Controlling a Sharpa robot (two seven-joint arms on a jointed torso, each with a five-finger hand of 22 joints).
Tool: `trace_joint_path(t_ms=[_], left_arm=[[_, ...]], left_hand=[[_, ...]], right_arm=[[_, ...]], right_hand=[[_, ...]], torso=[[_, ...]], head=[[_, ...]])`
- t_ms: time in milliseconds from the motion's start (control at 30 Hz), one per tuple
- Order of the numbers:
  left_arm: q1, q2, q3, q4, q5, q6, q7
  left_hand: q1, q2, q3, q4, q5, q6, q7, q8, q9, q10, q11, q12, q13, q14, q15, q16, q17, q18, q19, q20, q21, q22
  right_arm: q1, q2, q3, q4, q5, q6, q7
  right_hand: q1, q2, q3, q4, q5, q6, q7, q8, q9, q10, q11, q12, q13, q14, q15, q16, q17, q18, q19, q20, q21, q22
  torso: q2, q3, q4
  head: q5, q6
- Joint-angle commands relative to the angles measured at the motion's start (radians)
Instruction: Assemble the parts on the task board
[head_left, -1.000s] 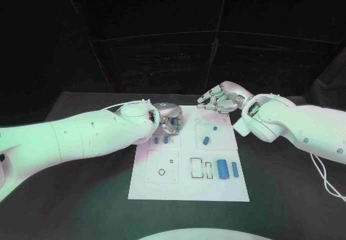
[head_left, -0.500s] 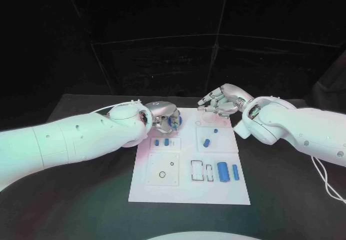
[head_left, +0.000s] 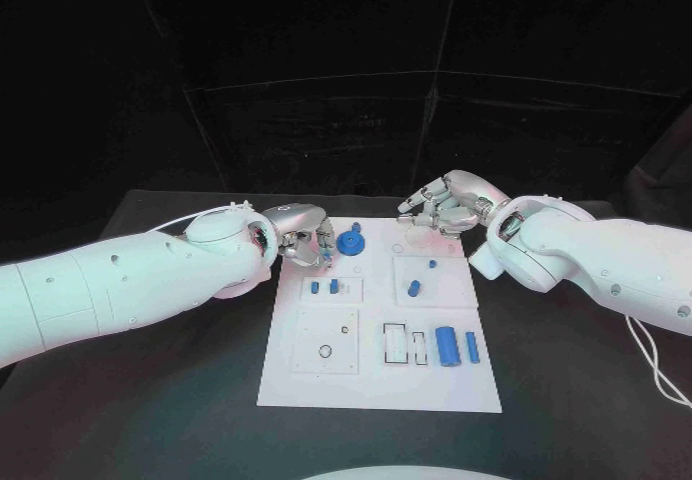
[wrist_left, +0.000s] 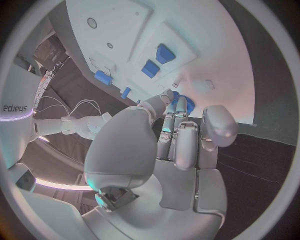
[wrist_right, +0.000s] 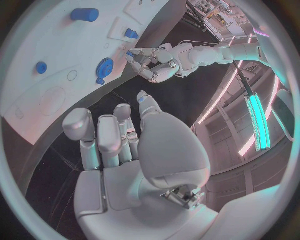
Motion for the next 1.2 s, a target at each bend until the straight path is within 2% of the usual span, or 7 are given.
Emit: trace_joint_path(t_ms=[33,367,1200], left_arm=[[0.001,-0.006,0.001,0.003,0.013,-0.002,0.007],[0.001,-0.007,0.001,-0.003,0.014,0.029,0.005],[-0.007,0.039,-0.001,-0.049,0.014,0.066,0.007]], left_hand=[[-0.012,-0.003,0.005,-0.001,0.004,0.009,0.001,-0.007,-0.001,0.015,-0.007,-0.004,0.001,0.023,0.001,0.004,-0.002,-0.020,-0.003,-0.004,0.005,0.002],[-0.019,-0.007,0.005,0.000,0.004,0.011,0.001,-0.011,-0.001,0.018,-0.007,-0.010,0.000,0.022,0.001,0.003,-0.005,-0.020,-0.003,-0.003,0.006,0.004],[-0.026,-0.010,0.003,0.001,0.004,0.012,0.000,-0.015,-0.001,0.020,-0.008,-0.016,-0.002,0.021,0.001,0.001,-0.010,-0.020,-0.004,-0.003,0.006,0.006]], right_arm=[[0.002,0.000,0.001,0.001,-0.001,-0.006,0.010],[0.001,-0.001,0.001,0.001,-0.001,-0.006,0.010],[0.001,0.002,0.001,0.002,-0.001,-0.006,0.010]], right_hand=[[0.001,0.012,-0.005,0.000,0.004,-0.009,0.000,0.005,-0.001,-0.006,0.001,0.001,0.000,0.002,-0.004,-0.005,0.001,0.020,-0.003,0.000,-0.004,-0.001],[0.001,0.012,-0.005,0.000,0.004,-0.009,0.000,0.005,-0.001,-0.006,0.001,0.001,0.000,0.002,-0.004,-0.005,0.001,0.020,-0.003,0.000,-0.004,-0.001],[0.001,0.012,-0.005,0.000,0.004,-0.009,0.000,0.005,-0.001,-0.006,0.001,0.001,0.000,0.002,-0.004,-0.005,0.001,0.020,-0.003,0.000,-0.004,-0.001]], torso=[[0.001,0.0001,-0.0026],[0.001,0.0011,-0.0022],[0.001,0.0003,-0.0024]], head=[[0.001,0.003],[0.001,-0.001],[-0.002,-0.009]])
